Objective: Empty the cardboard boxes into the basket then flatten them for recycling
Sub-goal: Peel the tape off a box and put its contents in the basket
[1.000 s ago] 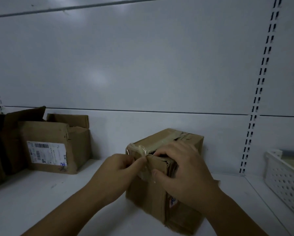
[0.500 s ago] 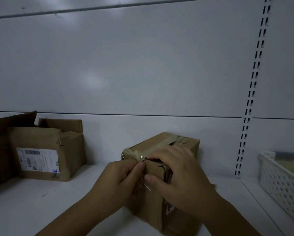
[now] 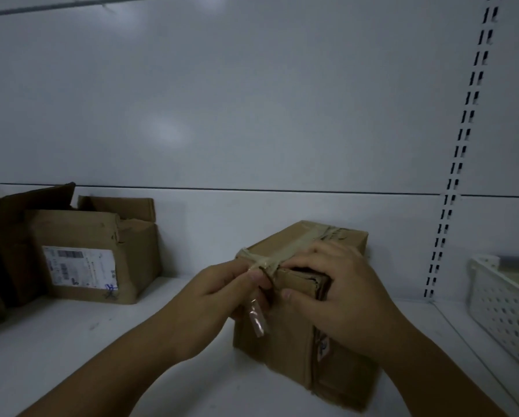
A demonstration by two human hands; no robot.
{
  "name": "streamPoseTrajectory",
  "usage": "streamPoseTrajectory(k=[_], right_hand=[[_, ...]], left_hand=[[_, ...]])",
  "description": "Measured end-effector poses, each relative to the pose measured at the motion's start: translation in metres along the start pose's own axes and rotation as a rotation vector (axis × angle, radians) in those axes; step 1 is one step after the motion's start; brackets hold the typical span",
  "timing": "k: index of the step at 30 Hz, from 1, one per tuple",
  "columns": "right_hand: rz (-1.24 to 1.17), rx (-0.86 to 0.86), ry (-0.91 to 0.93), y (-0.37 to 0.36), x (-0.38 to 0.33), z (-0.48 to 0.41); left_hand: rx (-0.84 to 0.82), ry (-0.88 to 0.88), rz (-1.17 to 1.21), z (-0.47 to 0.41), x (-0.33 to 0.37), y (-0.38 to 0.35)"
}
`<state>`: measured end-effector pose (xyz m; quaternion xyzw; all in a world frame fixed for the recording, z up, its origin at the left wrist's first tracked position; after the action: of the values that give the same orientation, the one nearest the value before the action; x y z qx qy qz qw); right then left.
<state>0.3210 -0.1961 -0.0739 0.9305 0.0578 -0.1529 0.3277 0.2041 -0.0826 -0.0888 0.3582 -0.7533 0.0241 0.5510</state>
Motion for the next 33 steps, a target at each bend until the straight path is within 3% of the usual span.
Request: streamPoseTrajectory(k=[5, 10, 13, 18, 20, 33], right_hand=[[0.014, -0.021, 0.010, -0.002, 0.000, -0.001], [0.044, -0.104, 0.026, -0.002, 0.000, 0.000], [0.060, -0.127, 0.047, -0.003, 0.000, 0.000], [0.070, -0.136, 0.084, -0.003, -0.003, 0.001], [0.058, -0.135, 0.078, -0.002, -0.004, 0.001], [0.041, -0.125, 0.059, 0.000, -0.002, 0.001]], left_hand=[[-0.021, 0.114, 0.093, 0.000, -0.010, -0.004], [-0.015, -0.034, -0.092, 0.013, 0.007, -0.019], [-0.060, -0.020, -0.107, 0.018, 0.005, -0.021], [0.341, -0.055, -0.255, 0.007, -0.001, -0.013], [0.402, -0.061, -0.331, 0.001, 0.000, -0.011], [0.231, -0.200, -0.392, -0.002, 0.007, -0.013]])
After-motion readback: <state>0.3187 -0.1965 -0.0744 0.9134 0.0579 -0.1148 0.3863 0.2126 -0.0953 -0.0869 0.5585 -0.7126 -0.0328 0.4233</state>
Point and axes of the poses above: each hand's wrist, its own z-axis away from the middle knuckle, its own y-axis out of the back of the hand, x = y × z, the point moved 5 cm from there along -z, towards the middle knuckle, and after that the axes turned 4 degrees about x, right-handed, at the moved point
